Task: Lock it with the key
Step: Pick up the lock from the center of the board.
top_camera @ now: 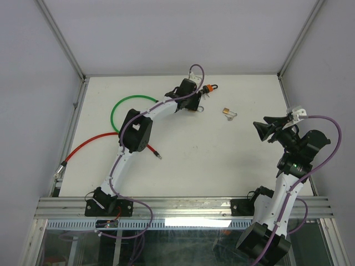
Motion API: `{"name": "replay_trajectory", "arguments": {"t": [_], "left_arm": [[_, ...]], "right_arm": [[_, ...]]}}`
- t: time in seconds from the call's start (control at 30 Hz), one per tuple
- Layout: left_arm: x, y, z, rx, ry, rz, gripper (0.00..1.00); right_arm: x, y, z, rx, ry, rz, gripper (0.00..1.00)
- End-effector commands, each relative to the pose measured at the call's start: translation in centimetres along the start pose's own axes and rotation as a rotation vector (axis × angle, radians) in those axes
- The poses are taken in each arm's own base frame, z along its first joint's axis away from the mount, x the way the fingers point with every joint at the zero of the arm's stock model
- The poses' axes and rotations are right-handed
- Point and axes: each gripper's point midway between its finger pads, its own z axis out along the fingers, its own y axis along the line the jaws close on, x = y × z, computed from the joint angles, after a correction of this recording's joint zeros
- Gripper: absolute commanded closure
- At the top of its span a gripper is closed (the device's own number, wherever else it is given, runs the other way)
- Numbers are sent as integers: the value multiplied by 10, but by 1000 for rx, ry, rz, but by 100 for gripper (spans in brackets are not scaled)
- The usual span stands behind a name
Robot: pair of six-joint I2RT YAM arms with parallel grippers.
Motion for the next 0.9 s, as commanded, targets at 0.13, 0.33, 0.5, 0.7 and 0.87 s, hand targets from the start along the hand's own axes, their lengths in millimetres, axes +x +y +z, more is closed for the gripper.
{"name": "replay_trajectory", "arguments": {"t": [0.13, 0.33, 0.5, 0.7, 0.87], "left_arm": [[-17, -9, -16, 15, -31, 20, 64], [-28, -22, -31, 80, -44, 9, 86], [-41, -30, -57, 133, -70, -13, 94], [-38, -51, -91, 261, -81, -77, 98], [-19, -73, -111, 401, -48, -145, 100]], "right_arm": [[-13, 0, -1, 0, -34, -56, 46], [-13, 0, -1, -2, -34, -57, 46], [-13, 1, -1, -3, -39, -67, 46], [-5, 22, 4, -131, -19, 26, 36], [14, 53, 16, -353, 41, -20, 36]]}}
